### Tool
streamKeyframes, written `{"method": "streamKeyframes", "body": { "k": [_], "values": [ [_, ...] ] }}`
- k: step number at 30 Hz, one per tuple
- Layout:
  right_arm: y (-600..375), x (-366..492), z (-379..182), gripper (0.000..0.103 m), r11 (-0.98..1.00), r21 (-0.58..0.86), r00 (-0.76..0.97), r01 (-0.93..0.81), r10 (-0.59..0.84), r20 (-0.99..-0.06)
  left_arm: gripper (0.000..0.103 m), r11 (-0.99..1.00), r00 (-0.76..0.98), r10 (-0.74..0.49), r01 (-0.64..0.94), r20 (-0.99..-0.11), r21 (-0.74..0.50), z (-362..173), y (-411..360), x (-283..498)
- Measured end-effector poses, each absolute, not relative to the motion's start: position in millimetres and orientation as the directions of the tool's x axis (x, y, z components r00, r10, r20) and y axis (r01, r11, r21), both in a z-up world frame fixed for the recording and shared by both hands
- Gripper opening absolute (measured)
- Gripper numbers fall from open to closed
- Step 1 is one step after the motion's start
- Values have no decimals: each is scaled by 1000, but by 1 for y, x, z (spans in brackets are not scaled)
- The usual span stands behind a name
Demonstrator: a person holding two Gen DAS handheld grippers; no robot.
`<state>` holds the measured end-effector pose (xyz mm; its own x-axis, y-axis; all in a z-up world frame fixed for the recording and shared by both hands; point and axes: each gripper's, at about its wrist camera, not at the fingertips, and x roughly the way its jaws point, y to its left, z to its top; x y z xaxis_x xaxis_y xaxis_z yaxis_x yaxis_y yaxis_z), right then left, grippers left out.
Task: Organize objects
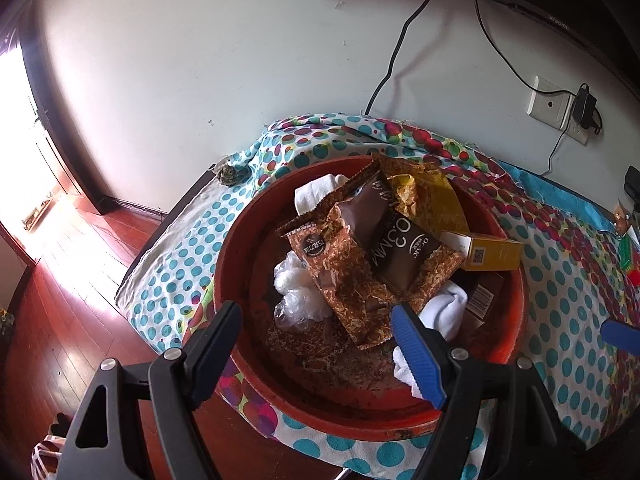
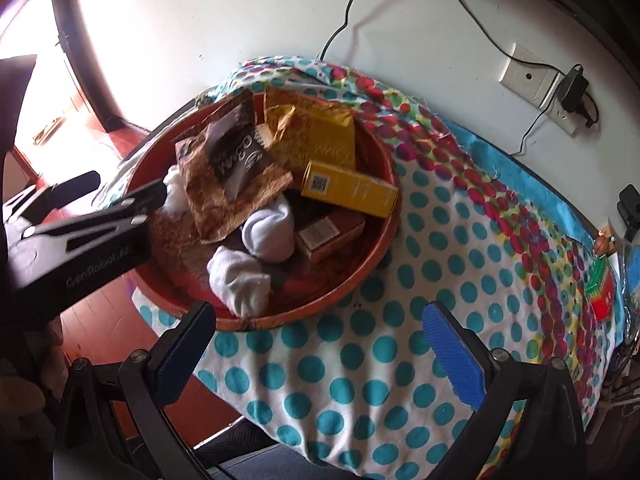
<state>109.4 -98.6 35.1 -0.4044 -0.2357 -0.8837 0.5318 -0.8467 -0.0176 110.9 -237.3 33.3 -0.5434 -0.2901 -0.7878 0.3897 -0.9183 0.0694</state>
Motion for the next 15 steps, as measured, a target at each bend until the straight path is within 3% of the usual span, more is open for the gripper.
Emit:
{"method": "streamKeyframes", "body": {
  "k": [8,12,15],
  "values": [
    [-51,83,17,103,-838,-7,-379,546,-239,-894,80,-932,-536,-221,362,-815,14,25,-231,102],
    [59,74,17,103,-837,-7,-371,548,-236,-898,80,-938,-557,-182,345,-811,-26,26,-231,102],
    [125,107,23,103,-842,-5,-373,539,-233,-898,80,-937,-548,-216,349,-808,13,25,-227,101]
  ]
}}
